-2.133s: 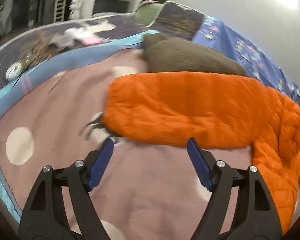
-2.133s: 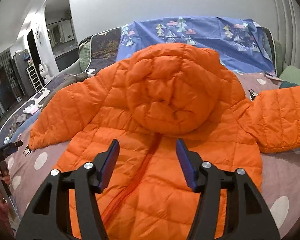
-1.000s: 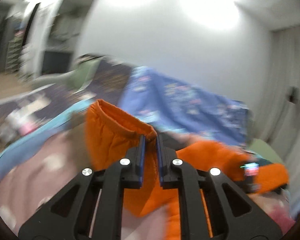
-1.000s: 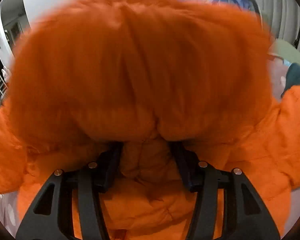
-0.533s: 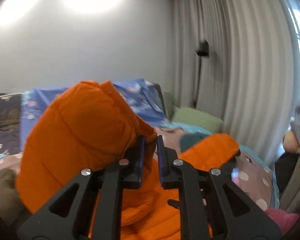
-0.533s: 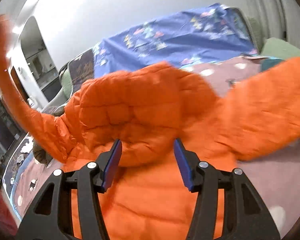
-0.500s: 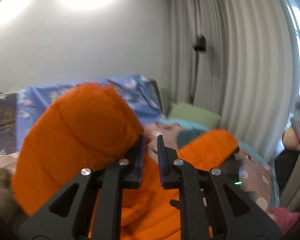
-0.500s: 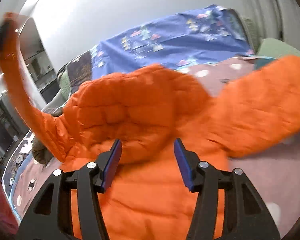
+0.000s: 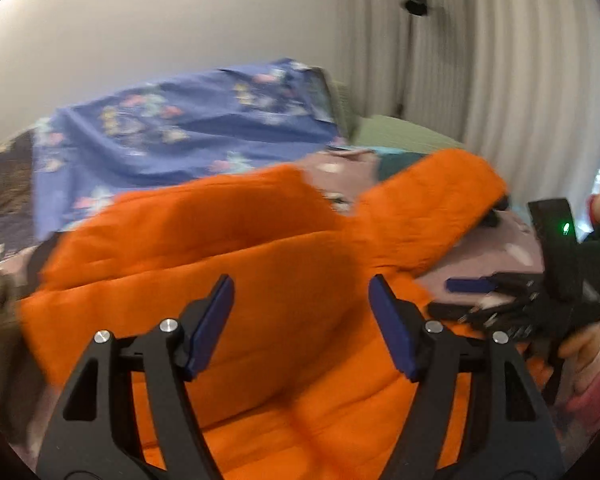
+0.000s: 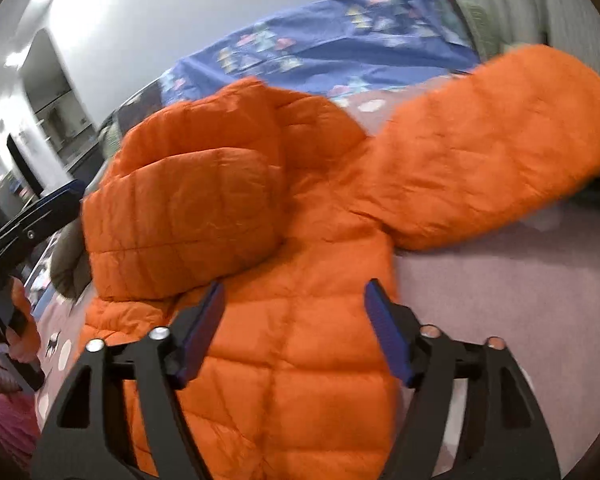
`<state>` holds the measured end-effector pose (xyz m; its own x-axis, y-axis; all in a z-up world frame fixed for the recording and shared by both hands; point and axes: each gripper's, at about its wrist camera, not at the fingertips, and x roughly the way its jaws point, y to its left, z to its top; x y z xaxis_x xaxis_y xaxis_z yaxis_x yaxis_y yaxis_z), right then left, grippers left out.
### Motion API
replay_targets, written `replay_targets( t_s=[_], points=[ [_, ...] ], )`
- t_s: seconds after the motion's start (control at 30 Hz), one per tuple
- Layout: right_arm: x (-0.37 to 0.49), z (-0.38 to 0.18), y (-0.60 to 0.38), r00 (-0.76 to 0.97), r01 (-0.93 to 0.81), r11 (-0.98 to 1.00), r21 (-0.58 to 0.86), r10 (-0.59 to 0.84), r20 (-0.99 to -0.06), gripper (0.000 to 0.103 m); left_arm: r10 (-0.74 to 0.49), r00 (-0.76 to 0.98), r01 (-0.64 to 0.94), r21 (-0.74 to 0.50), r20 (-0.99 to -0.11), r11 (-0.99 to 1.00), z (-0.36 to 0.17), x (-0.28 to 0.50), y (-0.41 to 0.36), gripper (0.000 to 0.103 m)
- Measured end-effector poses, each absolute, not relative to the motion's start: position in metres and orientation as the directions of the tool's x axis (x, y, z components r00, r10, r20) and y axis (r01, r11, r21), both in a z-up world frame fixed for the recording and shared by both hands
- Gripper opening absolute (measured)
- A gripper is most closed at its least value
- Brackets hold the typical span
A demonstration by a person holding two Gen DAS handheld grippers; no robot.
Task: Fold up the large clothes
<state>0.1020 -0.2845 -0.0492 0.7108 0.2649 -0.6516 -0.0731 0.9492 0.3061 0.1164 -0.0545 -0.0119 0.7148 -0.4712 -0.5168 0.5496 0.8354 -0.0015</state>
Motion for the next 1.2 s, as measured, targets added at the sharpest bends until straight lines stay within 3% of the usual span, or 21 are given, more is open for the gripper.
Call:
replay_targets(
  t_s=[0.07,0.2,0.23,0.27,0.3,0.4,0.43,0.5,0.57,0.7,0.8,0.93,1.07,1.13,1.2],
  points=[
    [0.125,-0.048,-0.275,0.701,-0.096,0.952,0.289,0.271,-0.660,0.080,-0.404,0.740,0.481,0.005,-0.538,0.876,-0.017,0.124,-0.026,0.070],
    [0.172,-0.049,-0.252,0.686,-0.106,0.963,0.247,0.251,-0.683,0.080,-0.331,0.712,0.389,-0.044,-0.620,0.920,-0.035,0.143,0.014,0.033],
    [0.181,-0.050,-0.246,0.685,-0.103,0.966,0.236,0.241,-0.688,0.051,-0.314,0.700,0.372,-0.049,-0.641,0.927,-0.044,0.149,0.022,0.029],
    [0.192,-0.051,-0.240,0.675,-0.078,0.977,0.201,0.200,-0.711,0.002,-0.305,0.695,0.362,-0.049,-0.651,0.931,-0.048,0.153,0.024,0.027],
    [0.197,-0.051,-0.238,0.678,-0.044,0.983,0.181,0.162,-0.717,0.000,-0.289,0.689,0.342,-0.054,-0.665,0.938,-0.057,0.160,0.029,0.025],
    [0.205,-0.043,-0.245,0.759,0.096,0.993,0.068,-0.029,-0.651,0.000,-0.261,0.691,0.328,-0.029,-0.674,0.944,-0.068,0.179,0.027,0.025],
    [0.213,-0.050,-0.252,0.740,0.135,0.990,0.044,-0.071,-0.668,0.000,-0.233,0.696,0.314,-0.003,-0.679,0.949,-0.073,0.188,0.024,0.026],
    [0.227,-0.073,-0.270,0.651,0.160,0.975,0.151,0.011,-0.759,0.000,-0.176,0.684,0.261,0.013,-0.708,0.965,-0.091,0.213,0.021,0.028],
    [0.215,-0.082,-0.286,0.647,0.172,0.944,0.282,0.108,-0.754,0.000,-0.141,0.671,0.213,0.007,-0.728,0.977,-0.105,0.228,0.019,0.028],
    [0.174,-0.059,-0.290,0.723,0.103,0.970,0.221,0.079,-0.686,0.000,-0.122,0.694,0.195,0.022,-0.710,0.981,-0.099,0.222,0.011,0.028],
    [0.139,-0.045,-0.302,0.759,0.088,0.979,0.186,0.055,-0.649,0.003,-0.129,0.734,0.199,0.029,-0.667,0.980,-0.075,0.197,0.003,0.033],
    [0.103,-0.028,-0.345,0.812,0.184,0.961,0.206,-0.030,-0.583,0.039,-0.324,0.754,0.356,-0.059,-0.572,0.933,-0.037,0.154,-0.021,0.044],
    [0.072,-0.015,-0.431,0.842,0.343,0.858,0.383,-0.101,-0.529,0.040,-0.436,0.681,0.503,-0.057,-0.589,0.862,-0.039,0.141,-0.070,0.039],
    [0.058,-0.010,-0.474,0.856,0.400,0.783,0.476,-0.133,-0.500,0.041,-0.401,0.657,0.515,-0.009,-0.638,0.857,-0.056,0.156,-0.098,0.025],
    [0.046,-0.008,-0.514,0.853,0.456,0.709,0.538,-0.177,-0.490,0.048,-0.337,0.661,0.490,0.046,-0.670,0.870,-0.073,0.175,-0.116,0.025]
  ],
)
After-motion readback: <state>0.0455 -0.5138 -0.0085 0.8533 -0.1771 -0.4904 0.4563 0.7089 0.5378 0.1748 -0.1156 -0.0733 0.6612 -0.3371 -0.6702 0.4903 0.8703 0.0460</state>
